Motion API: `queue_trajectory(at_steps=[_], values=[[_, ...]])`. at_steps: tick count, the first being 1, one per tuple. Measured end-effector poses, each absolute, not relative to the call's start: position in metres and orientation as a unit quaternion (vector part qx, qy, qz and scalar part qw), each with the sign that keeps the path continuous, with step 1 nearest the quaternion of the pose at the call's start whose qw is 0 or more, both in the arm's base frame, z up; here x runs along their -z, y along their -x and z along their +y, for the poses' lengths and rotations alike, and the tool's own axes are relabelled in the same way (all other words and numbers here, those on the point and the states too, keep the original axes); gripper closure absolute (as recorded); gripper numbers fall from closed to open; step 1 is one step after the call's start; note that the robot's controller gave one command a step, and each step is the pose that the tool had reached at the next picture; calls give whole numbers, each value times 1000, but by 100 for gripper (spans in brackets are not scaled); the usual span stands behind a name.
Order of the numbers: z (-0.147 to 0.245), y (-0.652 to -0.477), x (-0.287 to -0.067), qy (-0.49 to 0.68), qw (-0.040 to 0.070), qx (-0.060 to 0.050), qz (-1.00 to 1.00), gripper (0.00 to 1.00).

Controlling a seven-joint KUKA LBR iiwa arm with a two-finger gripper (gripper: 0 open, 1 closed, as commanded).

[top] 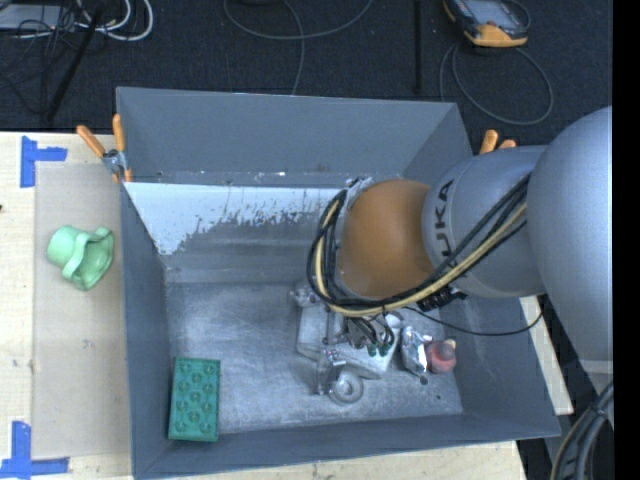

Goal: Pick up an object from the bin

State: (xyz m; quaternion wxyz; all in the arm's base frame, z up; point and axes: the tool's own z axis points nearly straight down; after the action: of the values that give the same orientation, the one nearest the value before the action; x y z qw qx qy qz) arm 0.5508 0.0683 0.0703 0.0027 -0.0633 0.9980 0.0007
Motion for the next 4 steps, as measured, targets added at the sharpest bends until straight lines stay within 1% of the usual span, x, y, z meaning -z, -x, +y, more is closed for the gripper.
queue_trajectory(at_steps=[1, 2, 3, 4], values=[[-4, -469, -128, 54, 0, 2, 999, 0], [3, -492, -72, 132, 11, -1, 991, 0], [2, -489, -73, 130, 4, -1, 991, 100], [7, -490, -228, 123, 4, 0, 992, 100]])
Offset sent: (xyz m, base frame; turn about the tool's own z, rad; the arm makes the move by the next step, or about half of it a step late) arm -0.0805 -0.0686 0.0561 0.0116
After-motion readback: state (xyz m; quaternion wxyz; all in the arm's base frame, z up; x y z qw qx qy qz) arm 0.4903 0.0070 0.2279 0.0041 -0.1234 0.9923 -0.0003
